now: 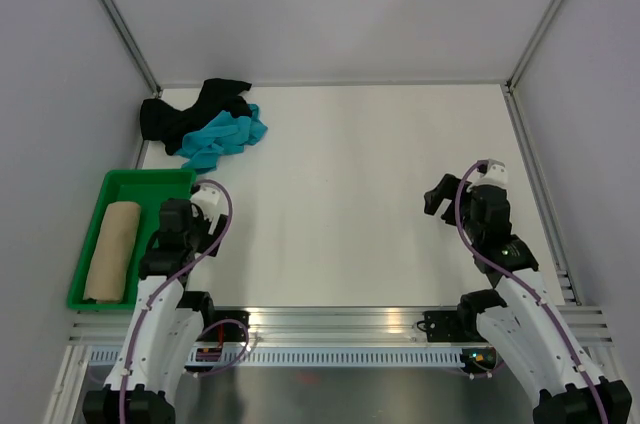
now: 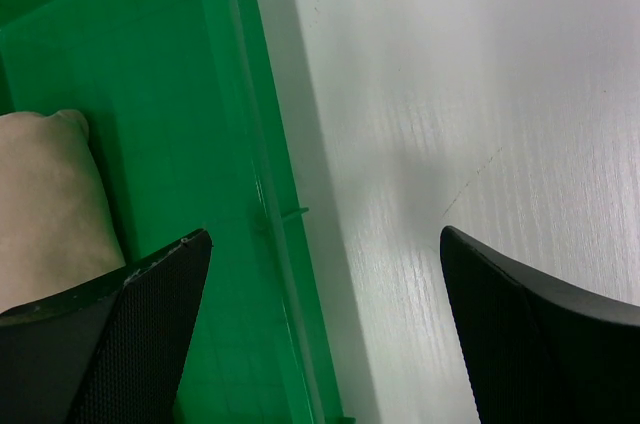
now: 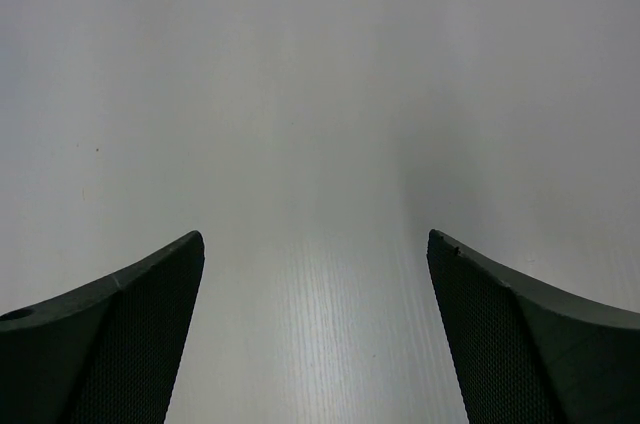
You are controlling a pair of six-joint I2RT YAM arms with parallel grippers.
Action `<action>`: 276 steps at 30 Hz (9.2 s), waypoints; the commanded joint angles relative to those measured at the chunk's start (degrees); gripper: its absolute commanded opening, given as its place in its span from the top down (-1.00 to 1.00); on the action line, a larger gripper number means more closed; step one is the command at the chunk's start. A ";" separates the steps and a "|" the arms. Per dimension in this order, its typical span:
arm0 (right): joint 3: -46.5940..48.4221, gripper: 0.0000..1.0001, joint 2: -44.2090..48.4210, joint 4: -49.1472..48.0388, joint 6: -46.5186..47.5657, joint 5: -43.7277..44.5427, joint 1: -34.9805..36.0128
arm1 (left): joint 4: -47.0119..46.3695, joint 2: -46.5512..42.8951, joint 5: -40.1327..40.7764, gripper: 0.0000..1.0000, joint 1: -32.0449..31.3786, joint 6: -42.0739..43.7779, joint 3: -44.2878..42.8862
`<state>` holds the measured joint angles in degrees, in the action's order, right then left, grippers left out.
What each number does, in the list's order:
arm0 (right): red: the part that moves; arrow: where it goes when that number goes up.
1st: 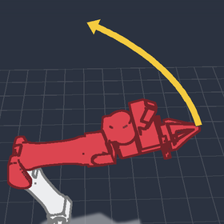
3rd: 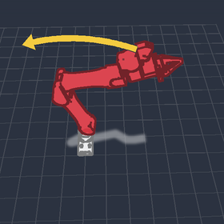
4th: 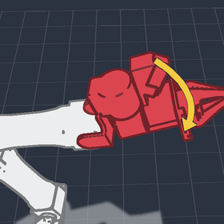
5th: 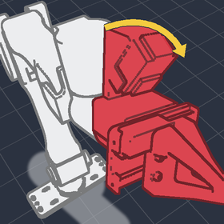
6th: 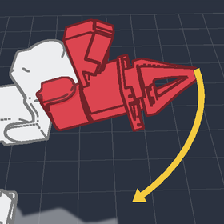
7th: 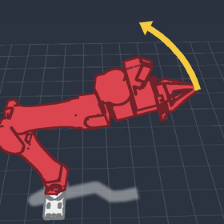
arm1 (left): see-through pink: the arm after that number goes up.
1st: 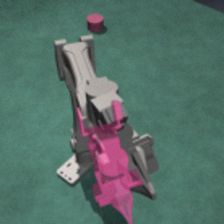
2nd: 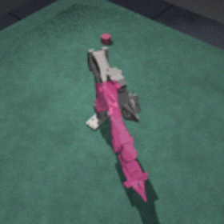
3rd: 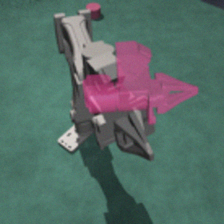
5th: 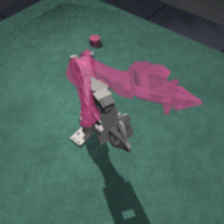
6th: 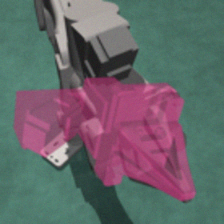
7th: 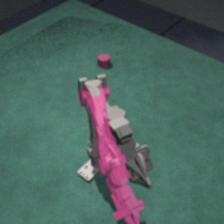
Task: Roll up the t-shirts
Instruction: Grab a tshirt with the left arm, then move the tshirt to the center of the board, then flatten the tshirt
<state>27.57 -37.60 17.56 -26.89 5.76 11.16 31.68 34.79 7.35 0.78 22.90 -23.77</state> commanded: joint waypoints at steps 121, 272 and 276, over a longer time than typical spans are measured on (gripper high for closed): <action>81.41 0.99 -60.32 -4.37 17.67 -3.38 39.82 | 11.91 28.94 -25.21 -0.99 4.32 -3.91 -47.50; 23.31 0.99 -29.74 2.54 -0.18 8.21 0.00 | -11.23 47.78 -5.60 0.95 -28.90 9.71 -40.65; 30.41 0.99 -17.27 10.28 2.11 9.62 0.27 | -3.83 38.82 -7.09 0.95 -28.90 7.96 -42.06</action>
<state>51.81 -62.28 20.27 -28.08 11.07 11.49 21.47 80.47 1.37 -28.14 32.88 -64.10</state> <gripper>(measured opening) 0.011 0.033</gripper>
